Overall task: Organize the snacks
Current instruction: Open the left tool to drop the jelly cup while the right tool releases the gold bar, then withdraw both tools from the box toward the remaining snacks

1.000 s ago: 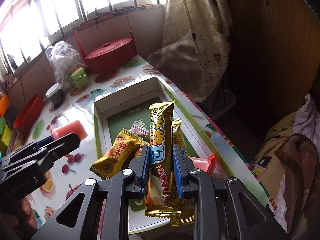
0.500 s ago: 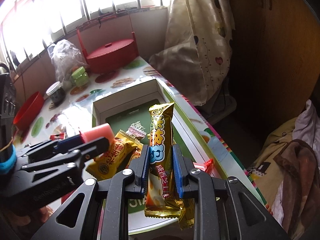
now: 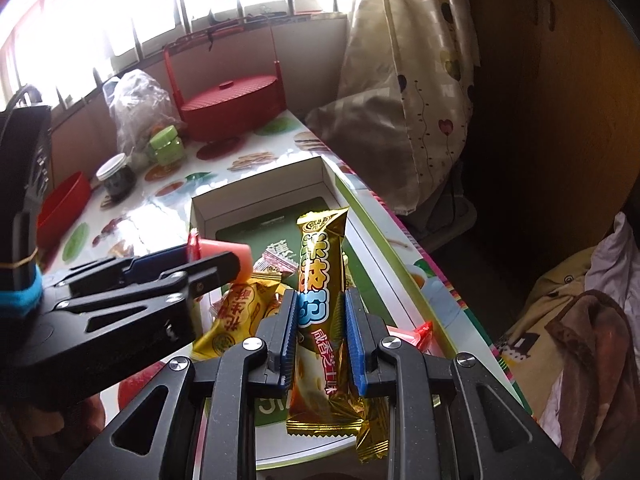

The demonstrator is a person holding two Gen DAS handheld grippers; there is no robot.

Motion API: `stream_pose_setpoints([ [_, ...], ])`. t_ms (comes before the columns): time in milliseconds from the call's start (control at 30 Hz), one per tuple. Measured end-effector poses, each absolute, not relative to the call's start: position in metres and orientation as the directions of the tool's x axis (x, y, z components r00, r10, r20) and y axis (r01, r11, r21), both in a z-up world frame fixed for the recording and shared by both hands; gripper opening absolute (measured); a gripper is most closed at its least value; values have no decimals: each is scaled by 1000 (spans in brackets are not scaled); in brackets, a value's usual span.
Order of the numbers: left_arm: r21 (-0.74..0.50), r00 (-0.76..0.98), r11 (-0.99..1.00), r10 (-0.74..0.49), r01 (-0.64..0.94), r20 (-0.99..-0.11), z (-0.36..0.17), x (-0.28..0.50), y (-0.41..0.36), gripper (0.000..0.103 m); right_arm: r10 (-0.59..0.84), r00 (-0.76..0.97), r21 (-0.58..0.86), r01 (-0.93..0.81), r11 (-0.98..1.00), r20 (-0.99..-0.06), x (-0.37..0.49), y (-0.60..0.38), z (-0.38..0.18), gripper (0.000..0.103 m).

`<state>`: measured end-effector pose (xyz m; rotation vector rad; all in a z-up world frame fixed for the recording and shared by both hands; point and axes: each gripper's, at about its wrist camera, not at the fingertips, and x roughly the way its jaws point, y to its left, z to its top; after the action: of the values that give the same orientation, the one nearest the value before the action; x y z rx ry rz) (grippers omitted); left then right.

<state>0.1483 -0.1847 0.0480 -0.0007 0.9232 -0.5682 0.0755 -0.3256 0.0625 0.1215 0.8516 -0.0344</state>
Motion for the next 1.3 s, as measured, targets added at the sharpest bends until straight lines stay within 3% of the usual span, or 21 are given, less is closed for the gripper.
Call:
stream_pose_setpoints([
  [367, -231, 470, 856, -458, 463, -754, 49, 159, -187, 45, -8, 661, 40, 58, 998, -750, 78, -314, 60, 22],
  [1300, -245, 490, 860, -465, 448, -738, 58, 147, -168, 46, -10, 662, 42, 62, 997, -750, 76, -305, 60, 44],
])
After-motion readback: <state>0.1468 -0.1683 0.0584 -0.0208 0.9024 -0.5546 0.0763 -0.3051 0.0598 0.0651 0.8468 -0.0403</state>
